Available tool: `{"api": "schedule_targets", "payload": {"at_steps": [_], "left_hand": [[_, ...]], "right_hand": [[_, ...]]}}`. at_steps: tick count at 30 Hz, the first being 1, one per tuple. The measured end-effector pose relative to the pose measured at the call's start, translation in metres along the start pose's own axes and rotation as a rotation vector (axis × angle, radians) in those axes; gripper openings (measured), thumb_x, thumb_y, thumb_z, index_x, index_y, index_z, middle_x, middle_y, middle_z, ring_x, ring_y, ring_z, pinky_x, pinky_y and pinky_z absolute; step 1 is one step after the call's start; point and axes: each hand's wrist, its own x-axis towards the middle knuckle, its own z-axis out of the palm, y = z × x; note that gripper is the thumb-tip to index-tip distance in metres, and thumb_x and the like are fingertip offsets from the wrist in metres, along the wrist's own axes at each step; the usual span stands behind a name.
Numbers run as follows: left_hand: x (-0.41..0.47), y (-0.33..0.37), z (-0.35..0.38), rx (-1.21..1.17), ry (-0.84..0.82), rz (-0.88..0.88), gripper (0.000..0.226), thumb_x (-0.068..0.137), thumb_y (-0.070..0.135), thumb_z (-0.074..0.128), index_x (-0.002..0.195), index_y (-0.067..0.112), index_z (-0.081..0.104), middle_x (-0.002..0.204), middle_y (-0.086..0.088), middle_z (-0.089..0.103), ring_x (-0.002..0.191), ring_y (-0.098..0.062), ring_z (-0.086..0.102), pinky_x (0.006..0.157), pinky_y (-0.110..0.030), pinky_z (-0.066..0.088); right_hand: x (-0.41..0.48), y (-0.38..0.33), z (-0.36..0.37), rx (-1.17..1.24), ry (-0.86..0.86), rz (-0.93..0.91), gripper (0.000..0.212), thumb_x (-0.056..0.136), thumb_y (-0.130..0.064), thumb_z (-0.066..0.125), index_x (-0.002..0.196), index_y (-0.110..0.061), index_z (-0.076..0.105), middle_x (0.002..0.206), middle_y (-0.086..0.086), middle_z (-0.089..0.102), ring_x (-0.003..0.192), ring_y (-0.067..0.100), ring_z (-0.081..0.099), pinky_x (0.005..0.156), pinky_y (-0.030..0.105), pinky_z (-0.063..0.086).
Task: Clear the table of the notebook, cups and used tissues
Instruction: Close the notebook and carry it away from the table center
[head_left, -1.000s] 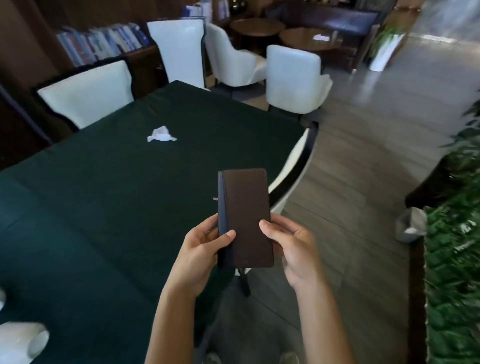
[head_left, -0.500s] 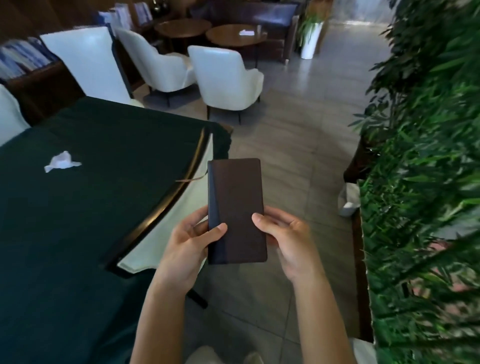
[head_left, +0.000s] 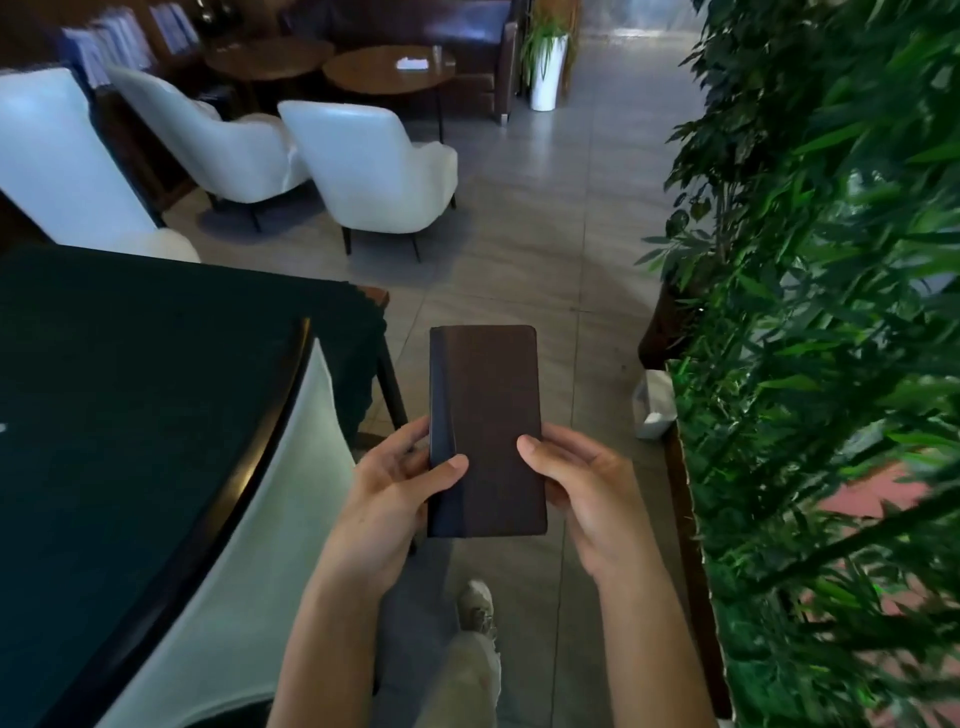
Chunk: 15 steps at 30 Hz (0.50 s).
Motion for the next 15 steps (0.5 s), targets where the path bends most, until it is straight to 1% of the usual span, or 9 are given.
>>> {"api": "schedule_targets", "payload": {"at_steps": [2, 5, 7, 10, 15], "left_hand": [[0.032, 0.009, 0.000, -0.005, -0.007, -0.002, 0.051, 0.088, 0.005, 0.077, 0.138, 0.011, 0.066, 0.127, -0.017, 0.077, 0.116, -0.032, 0.075, 0.085, -0.035, 0.064], [0.084, 0.027, -0.003, -0.002, 0.000, 0.019, 0.043, 0.088, 0.006, 0.078, 0.129, 0.017, 0.074, 0.126, -0.016, 0.078, 0.116, -0.031, 0.075, 0.086, -0.033, 0.064], [0.119, 0.042, -0.007, 0.017, 0.013, 0.026, 0.040, 0.087, 0.008, 0.079, 0.125, 0.019, 0.076, 0.126, -0.015, 0.078, 0.117, -0.031, 0.075, 0.087, -0.033, 0.064], [0.166, 0.063, -0.011, 0.039, 0.005, 0.027, 0.043, 0.088, 0.010, 0.077, 0.130, 0.019, 0.073, 0.128, -0.014, 0.077, 0.118, -0.031, 0.074, 0.090, -0.037, 0.064], [0.226, 0.083, -0.009, 0.054, 0.003, 0.021, 0.049, 0.087, 0.013, 0.079, 0.135, 0.020, 0.069, 0.126, -0.012, 0.078, 0.116, -0.030, 0.075, 0.085, -0.036, 0.065]], "right_hand": [[0.031, -0.011, 0.002, 0.001, 0.003, -0.007, 0.023, 0.086, -0.012, 0.079, 0.109, -0.014, 0.081, 0.107, 0.008, 0.082, 0.101, 0.022, 0.078, 0.079, 0.030, 0.063], [0.082, -0.032, 0.013, -0.013, -0.007, -0.014, 0.024, 0.085, -0.014, 0.080, 0.109, -0.014, 0.081, 0.108, 0.008, 0.082, 0.102, 0.023, 0.078, 0.080, 0.032, 0.062], [0.115, -0.047, 0.022, -0.014, -0.011, -0.022, 0.025, 0.085, -0.015, 0.081, 0.109, -0.014, 0.081, 0.108, 0.008, 0.082, 0.103, 0.023, 0.078, 0.078, 0.031, 0.062], [0.159, -0.067, 0.034, -0.002, -0.027, -0.046, 0.023, 0.085, -0.016, 0.082, 0.108, -0.015, 0.082, 0.109, 0.008, 0.081, 0.102, 0.023, 0.078, 0.075, 0.026, 0.062], [0.214, -0.094, 0.040, 0.010, -0.036, -0.049, 0.025, 0.084, -0.015, 0.082, 0.109, -0.015, 0.081, 0.110, 0.007, 0.081, 0.104, 0.021, 0.078, 0.077, 0.024, 0.061]]}}
